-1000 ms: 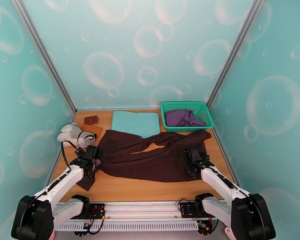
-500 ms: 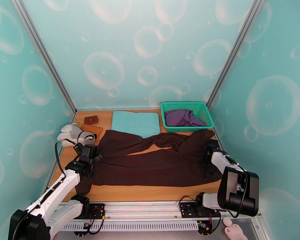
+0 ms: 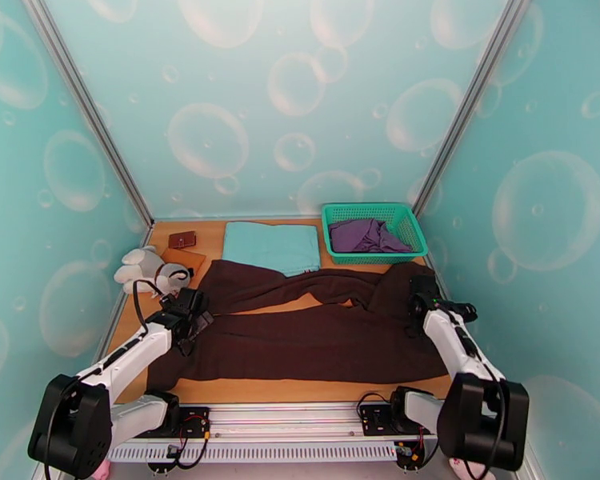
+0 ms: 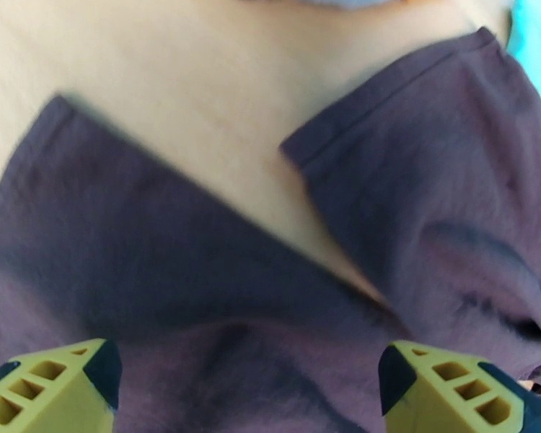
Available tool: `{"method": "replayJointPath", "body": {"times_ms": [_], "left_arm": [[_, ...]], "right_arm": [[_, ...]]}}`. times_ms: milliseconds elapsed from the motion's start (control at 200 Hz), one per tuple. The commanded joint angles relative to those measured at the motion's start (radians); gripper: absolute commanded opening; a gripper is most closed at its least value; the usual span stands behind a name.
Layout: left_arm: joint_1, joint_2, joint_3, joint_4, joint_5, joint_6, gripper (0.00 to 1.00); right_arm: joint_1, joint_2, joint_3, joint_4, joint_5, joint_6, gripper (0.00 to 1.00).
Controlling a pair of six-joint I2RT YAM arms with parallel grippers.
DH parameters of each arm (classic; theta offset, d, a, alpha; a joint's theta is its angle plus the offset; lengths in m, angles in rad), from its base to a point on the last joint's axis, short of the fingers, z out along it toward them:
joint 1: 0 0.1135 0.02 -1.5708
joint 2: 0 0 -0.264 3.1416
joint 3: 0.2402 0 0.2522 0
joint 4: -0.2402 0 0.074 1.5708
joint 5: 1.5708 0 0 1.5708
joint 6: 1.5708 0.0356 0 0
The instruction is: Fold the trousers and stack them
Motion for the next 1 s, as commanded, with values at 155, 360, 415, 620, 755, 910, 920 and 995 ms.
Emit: {"method": "replayJointPath", "body": {"times_ms": [155, 360, 415, 620, 755, 910, 920, 995], "left_arm": [[0.069, 0.064, -0.065, 0.069, -0.056, -0.052, 0.99], [0.119, 0.103, -0.077, 0.044, -0.154, -0.169, 0.99], [0.136, 0.117, -0.074, 0.029, -0.179, -0.192, 0.97], [0.156, 0.073, -0.077, 0.043, -0.146, -0.170, 0.99], [0.081, -0.050, -0.058, 0.187, -0.030, 0.099, 0.99], [-0.042, -0.115, 0.025, 0.346, 0.041, 0.286, 0.99], [-0.044, -0.107, 0.035, 0.348, 0.037, 0.293, 0.99], [-0.045, -0.011, 0.128, 0.313, 0.004, 0.355, 0.99]], "right_arm": [[0.177, 0.007, -0.164, 0.177, -0.226, -0.040, 0.99], [0.017, 0.095, -0.272, 0.205, -0.300, 0.013, 0.99], [-0.059, 0.096, -0.295, 0.223, -0.325, -0.012, 0.99], [-0.290, 0.014, -0.341, 0.178, -0.380, -0.071, 0.99], [-0.203, -0.134, -0.266, 0.048, -0.302, 0.021, 0.99], [-0.027, -0.285, -0.185, 0.193, -0.230, -0.075, 0.99], [-0.021, -0.290, -0.183, 0.212, -0.238, -0.091, 0.99], [0.020, -0.310, -0.177, 0.321, -0.283, -0.152, 0.99]]}}
